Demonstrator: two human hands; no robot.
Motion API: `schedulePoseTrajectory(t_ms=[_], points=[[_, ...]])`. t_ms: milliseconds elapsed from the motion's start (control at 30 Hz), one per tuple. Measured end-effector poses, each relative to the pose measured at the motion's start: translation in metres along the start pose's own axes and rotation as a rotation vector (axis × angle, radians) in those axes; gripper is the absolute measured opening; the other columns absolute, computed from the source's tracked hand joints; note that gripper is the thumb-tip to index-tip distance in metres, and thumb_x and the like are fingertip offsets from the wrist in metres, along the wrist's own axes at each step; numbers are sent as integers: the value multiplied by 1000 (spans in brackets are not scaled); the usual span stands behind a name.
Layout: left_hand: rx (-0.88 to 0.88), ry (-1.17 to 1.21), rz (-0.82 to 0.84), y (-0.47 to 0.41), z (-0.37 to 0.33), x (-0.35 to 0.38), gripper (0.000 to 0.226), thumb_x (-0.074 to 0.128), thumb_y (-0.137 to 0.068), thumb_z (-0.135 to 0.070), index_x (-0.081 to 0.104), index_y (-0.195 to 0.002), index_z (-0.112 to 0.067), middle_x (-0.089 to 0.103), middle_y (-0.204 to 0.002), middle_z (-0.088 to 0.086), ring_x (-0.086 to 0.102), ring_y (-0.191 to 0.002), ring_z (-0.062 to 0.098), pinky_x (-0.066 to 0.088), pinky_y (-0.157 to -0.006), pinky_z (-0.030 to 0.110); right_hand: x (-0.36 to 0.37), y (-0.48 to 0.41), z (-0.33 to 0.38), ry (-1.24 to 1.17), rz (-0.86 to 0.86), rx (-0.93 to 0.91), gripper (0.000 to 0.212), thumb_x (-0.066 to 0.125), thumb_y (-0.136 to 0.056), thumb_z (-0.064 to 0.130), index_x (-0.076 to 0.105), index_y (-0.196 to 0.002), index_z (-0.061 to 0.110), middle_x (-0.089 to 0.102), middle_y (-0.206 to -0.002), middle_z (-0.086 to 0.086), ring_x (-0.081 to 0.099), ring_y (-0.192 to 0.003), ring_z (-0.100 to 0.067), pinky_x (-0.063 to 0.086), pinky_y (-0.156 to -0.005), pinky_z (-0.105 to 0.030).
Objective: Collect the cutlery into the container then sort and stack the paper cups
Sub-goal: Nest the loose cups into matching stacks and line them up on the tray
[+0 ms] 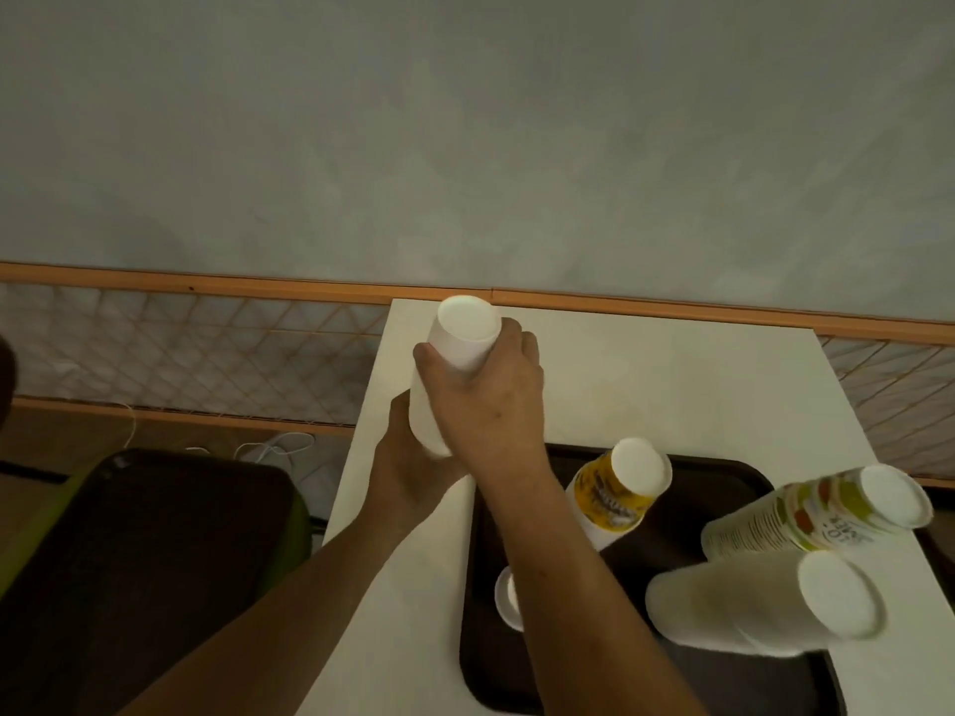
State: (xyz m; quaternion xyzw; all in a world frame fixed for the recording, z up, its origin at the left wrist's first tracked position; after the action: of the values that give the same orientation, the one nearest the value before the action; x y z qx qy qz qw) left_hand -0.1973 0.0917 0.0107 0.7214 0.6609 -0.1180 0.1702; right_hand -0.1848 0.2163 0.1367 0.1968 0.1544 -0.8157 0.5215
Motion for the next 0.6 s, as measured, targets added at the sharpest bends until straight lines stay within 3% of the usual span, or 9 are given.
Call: schedulePoseTrajectory(t_ms=[100,167,233,300,433,600], points=[[56,23,10,47,-18,-22,87,92,-64,-27,36,-111,-74,55,-107,-46,58,-100,-18,52,-79,17,-23,28,19,35,97,-10,74,68,-83,63,39,-138,24,48,-126,1,51,-112,-18,52,-92,-39],[95,32,11,76,-30,-36,92,92,-66,-20,35,-109,-78,54,-105,-49,56,-99,-22,50,-75,7,-36,49,32,47,151,-39,71,68,-85,61,40,-137,22,49,-123,0,51,-110,-18,50,-89,-37],[71,44,21,99,-32,-44,91,94,-65,-24,35,-108,-79,55,-106,-49,56,-101,-22,49,-76,7,-47,69,38,38,214,-60,66,70,-84,57,44,-134,22,51,-119,1,53,-107,-17,48,-84,-33],[73,50,18,120,-33,-50,86,95,-60,-37,37,-111,-75,57,-108,-44,57,-103,-18,51,-81,15,-55,86,40,71,284,-90,63,72,-83,55,47,-132,23,54,-118,2,55,-105,-15,47,-80,-28],[37,23,65,150,-26,-53,90,94,-50,-56,47,-126,-45,64,-112,-25,62,-105,-3,56,-81,22,-68,116,35,30,334,-65,58,73,-82,57,50,-129,31,58,-116,9,56,-99,-5,44,-72,-21],[-10,-21,136,171,-24,-57,84,95,-53,-47,51,-123,-39,65,-109,-23,62,-101,-2,48,-72,15,-80,138,24,59,305,-33,47,72,-80,62,50,-112,35,58,-105,16,60,-93,-5,52,-72,-26]])
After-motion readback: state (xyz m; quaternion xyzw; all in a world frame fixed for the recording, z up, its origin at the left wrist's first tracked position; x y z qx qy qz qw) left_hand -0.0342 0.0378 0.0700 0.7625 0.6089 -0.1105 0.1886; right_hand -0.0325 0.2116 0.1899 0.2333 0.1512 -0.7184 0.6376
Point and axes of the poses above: each hand's wrist, its own y-axis away from the middle knuckle, its own x-axis out of the palm, z = x × y, the point moved 6 cm from there along -y, towards the middle knuckle
